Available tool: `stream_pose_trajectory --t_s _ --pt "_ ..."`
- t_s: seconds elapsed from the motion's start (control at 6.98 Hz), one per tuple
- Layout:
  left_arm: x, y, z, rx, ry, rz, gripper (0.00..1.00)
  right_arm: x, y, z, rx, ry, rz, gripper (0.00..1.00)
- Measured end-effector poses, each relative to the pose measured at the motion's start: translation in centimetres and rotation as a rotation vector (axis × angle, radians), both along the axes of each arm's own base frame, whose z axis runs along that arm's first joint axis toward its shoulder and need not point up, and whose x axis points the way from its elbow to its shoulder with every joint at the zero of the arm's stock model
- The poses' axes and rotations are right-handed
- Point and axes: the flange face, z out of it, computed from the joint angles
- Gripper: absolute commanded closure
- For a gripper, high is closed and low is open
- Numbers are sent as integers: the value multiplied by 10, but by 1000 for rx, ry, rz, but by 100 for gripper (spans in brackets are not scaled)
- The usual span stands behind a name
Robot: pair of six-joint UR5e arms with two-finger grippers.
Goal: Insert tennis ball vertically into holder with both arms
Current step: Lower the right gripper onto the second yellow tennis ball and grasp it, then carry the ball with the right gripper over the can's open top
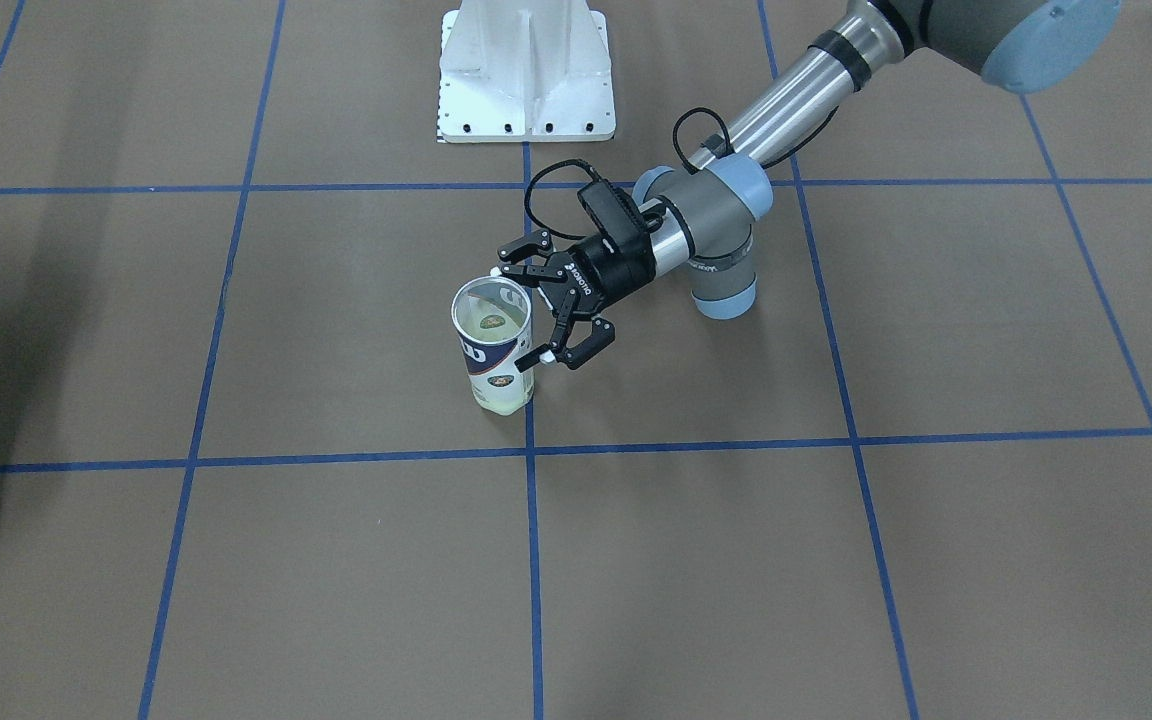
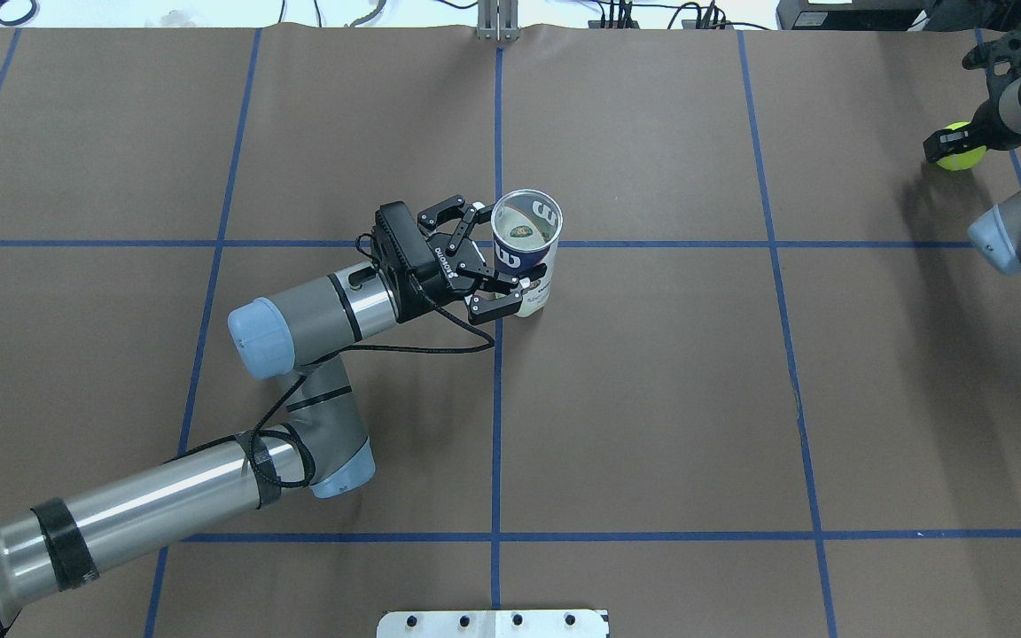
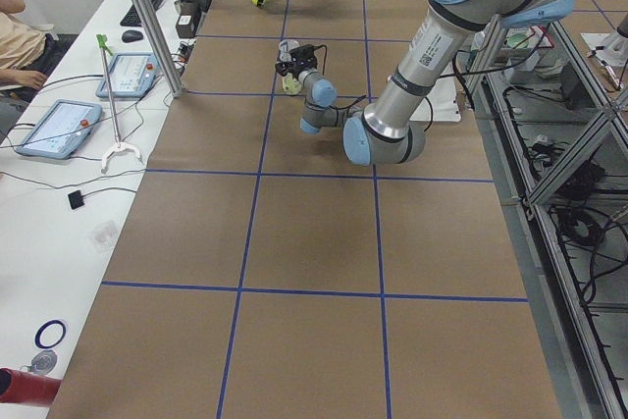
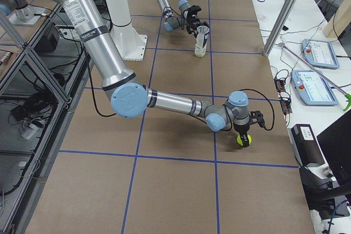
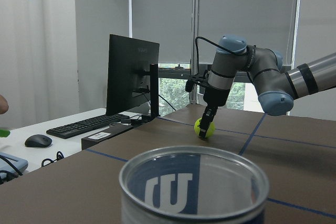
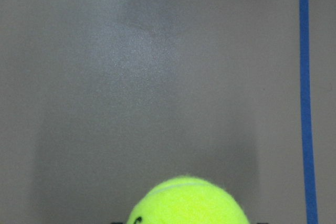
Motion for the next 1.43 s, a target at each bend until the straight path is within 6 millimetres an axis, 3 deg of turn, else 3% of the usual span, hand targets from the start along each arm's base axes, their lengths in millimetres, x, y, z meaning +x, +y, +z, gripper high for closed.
stream_pose_trajectory --t_s 0.29,0.57,0.86,1.15,1.43 --pt "0 0 0 1 1 0 1 -2 -6 -45 6 -80 22 100" --pt "0 0 0 1 1 0 1 -8 -8 -114 -23 -165 64 100" --pt "0 1 1 0 0 1 1 -18 7 -190 -71 -278 106 100" --pt "0 1 1 0 1 0 1 -62 42 -278 -138 -403 142 100" --pt "1 1 -1 1 2 1 1 -102 98 -372 -203 -467 163 100"
